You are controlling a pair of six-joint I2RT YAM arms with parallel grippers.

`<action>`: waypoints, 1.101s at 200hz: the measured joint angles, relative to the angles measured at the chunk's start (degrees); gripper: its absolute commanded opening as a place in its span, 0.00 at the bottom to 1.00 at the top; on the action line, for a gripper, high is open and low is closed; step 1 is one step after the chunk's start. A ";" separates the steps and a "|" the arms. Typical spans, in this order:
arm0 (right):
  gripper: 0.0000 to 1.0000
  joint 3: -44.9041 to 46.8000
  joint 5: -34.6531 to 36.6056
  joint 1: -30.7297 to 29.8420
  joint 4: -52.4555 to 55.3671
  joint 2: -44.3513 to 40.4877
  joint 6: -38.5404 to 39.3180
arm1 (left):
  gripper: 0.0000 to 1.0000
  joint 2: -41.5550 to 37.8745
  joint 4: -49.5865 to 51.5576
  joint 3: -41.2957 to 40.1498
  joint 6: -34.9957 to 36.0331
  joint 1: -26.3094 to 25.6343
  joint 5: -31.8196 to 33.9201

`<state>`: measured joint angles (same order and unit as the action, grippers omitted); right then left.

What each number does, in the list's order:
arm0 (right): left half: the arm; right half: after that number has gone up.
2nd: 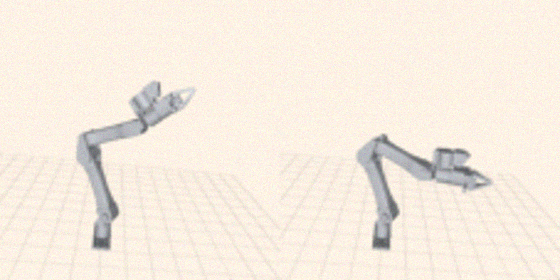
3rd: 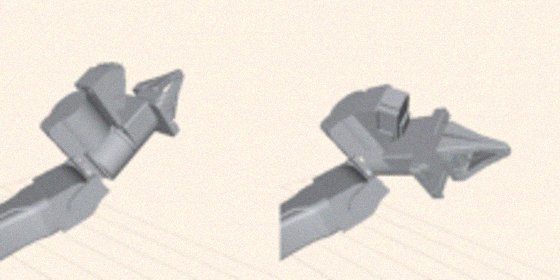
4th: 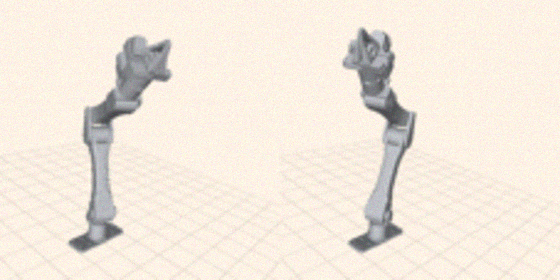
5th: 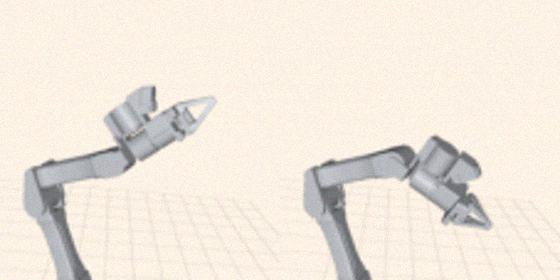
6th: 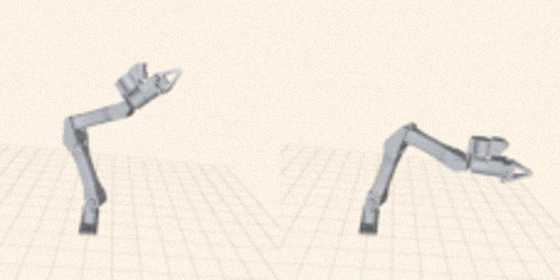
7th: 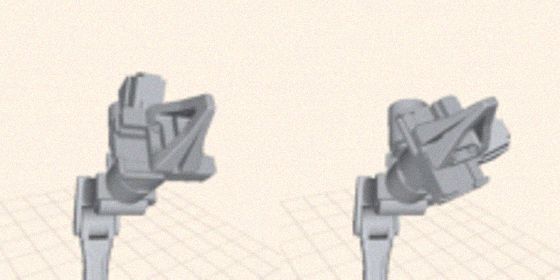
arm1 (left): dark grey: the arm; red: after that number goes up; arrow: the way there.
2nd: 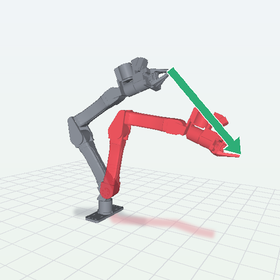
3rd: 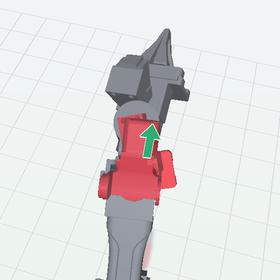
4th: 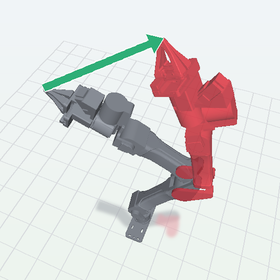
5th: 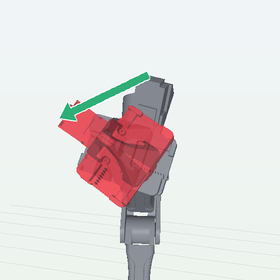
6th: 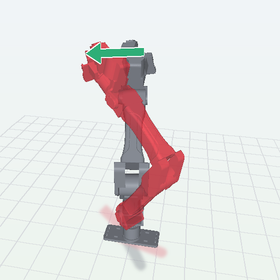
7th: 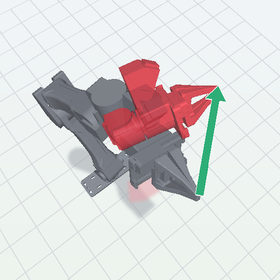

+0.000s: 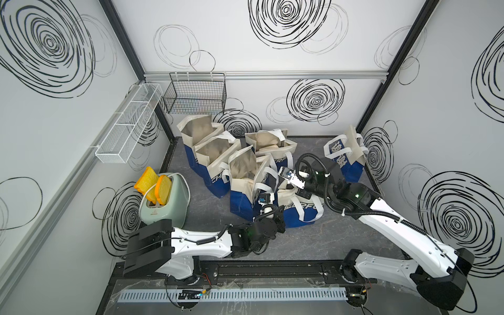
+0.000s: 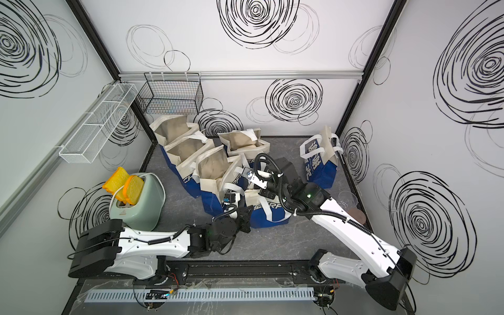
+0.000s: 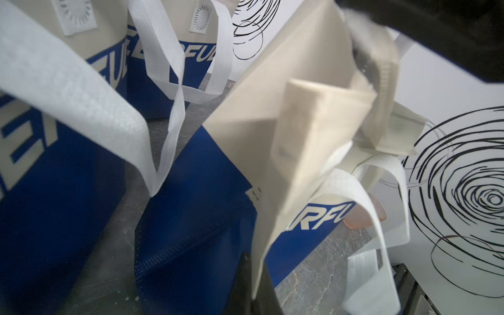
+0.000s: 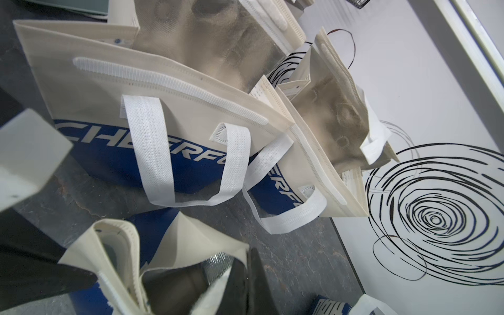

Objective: Open the takeout bag
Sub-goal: Open the takeout bag at the center of the board.

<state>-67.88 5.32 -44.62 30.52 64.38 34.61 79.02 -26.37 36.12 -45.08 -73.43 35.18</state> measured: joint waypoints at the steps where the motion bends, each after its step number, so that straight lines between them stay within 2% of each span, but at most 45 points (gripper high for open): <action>1: 0.00 -0.11 -0.04 0.00 0.07 0.04 0.00 | 0.00 0.02 0.00 0.00 0.00 0.00 0.02; 18: 0.01 -2.16 -1.42 0.09 2.73 0.94 -0.09 | 0.00 0.02 0.39 0.13 0.00 -0.35 0.44; 34: 0.30 -2.78 -2.34 0.15 3.82 0.92 -1.11 | 0.00 0.02 1.55 0.72 0.04 -0.61 0.72; 46: 0.43 -3.08 -2.54 0.24 2.86 0.37 -2.64 | 0.00 0.04 3.02 1.14 0.07 -0.81 0.96; 52: 0.46 -3.21 -2.67 0.28 2.23 -0.26 -3.65 | 0.00 0.02 3.67 1.42 0.07 -0.81 1.03; 74: 0.45 -3.34 -3.06 -0.20 0.55 -4.68 -7.67 | 0.00 0.02 6.67 2.73 0.31 -0.81 0.79; 102: 0.42 -3.21 -4.35 -0.92 -2.12 -14.34 -14.03 | 0.00 0.07 10.19 4.09 0.74 -0.76 -0.33; 131: 0.41 -4.28 -6.99 -1.01 -0.72 -21.22 -20.26 | 0.00 0.13 11.93 5.03 0.92 -0.13 -1.31; 156: 0.39 -6.80 -11.85 -1.01 3.45 -21.90 -25.24 | 0.00 0.70 12.87 5.90 0.92 0.11 -1.77; 183: 0.35 -7.13 -20.46 -1.03 8.26 -21.46 -30.47 | 0.00 1.77 13.16 6.78 1.01 0.37 -1.88; 202: 0.36 -4.66 -26.43 -1.25 10.12 -20.94 -33.07 | 0.00 2.08 13.25 7.06 1.22 0.48 -1.90; 220: 0.40 0.13 -27.12 -2.38 11.28 -20.79 -34.71 | 0.00 2.10 13.66 7.30 1.55 0.48 -1.95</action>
<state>-67.75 -21.80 -47.00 41.80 43.59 -0.10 81.12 -12.71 43.42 -43.53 -72.95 33.23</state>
